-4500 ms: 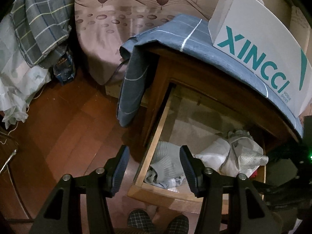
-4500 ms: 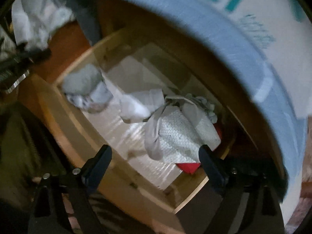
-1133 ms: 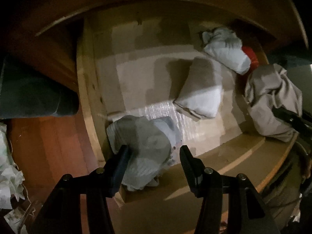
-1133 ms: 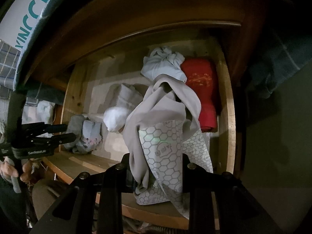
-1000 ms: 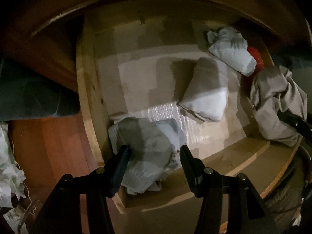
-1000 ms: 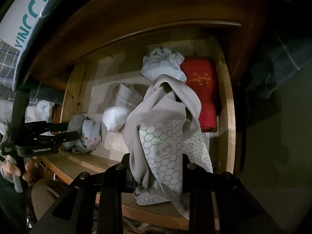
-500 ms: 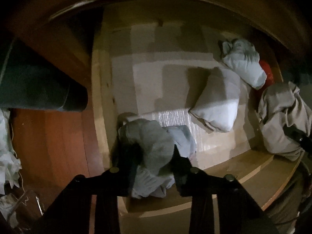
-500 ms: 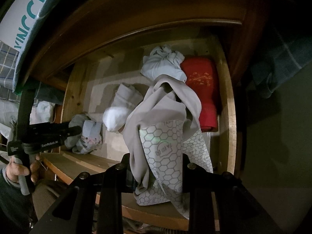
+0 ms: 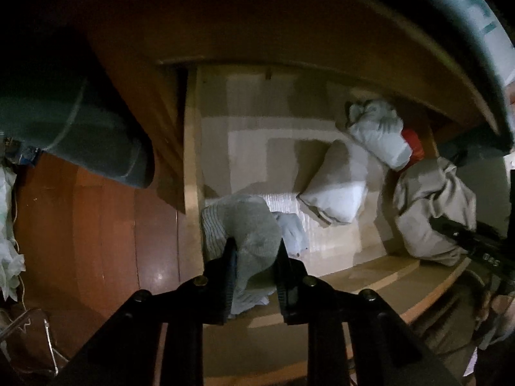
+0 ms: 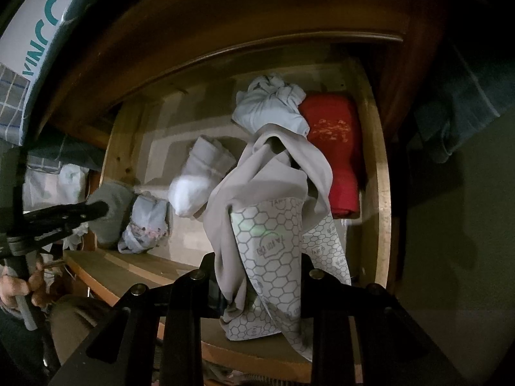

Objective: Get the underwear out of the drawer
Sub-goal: 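Carry the grey underwear into the white box with the left tool while the right tool holds the hexagon fabric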

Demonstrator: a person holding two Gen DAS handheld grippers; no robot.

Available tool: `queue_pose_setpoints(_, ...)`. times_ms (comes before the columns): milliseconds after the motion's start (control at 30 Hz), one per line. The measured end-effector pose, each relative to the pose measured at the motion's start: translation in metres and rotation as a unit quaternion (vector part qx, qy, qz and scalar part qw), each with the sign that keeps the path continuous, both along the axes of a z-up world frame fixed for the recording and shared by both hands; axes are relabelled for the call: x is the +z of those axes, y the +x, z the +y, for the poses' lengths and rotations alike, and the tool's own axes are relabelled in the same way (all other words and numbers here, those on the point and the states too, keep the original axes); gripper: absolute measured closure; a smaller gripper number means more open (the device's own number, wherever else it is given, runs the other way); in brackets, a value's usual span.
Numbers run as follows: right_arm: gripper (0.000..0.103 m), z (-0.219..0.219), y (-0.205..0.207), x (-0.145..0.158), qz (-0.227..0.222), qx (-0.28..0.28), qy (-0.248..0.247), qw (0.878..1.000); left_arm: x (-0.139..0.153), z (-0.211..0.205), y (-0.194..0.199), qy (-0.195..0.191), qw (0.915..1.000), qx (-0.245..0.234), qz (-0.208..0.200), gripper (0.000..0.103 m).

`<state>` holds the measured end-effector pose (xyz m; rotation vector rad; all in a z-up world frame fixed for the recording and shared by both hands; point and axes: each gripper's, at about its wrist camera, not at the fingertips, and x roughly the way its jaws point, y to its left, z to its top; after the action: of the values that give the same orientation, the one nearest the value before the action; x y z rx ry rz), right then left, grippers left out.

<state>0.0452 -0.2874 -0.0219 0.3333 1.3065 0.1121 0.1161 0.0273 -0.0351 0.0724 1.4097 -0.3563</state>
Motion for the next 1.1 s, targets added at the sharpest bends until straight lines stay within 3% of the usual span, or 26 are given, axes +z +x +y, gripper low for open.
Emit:
queue_pose_setpoints(333, 0.079, 0.002, 0.0, -0.001, 0.0, 0.0, -0.007, 1.0, 0.048, 0.005, -0.023, -0.029, 0.9978, 0.008, -0.06, 0.081)
queue_pose_setpoints(733, 0.079, 0.005, 0.001, -0.002, 0.002, 0.003, -0.022, 1.0, 0.127, -0.005, -0.057, -0.062, 0.988, -0.009, -0.142, 0.081)
queue_pose_setpoints(1100, 0.079, 0.006, 0.001, -0.002, 0.001, 0.004, -0.024, 1.0, 0.241, -0.02, -0.072, -0.116, 0.9652, -0.044, -0.23, 0.081)
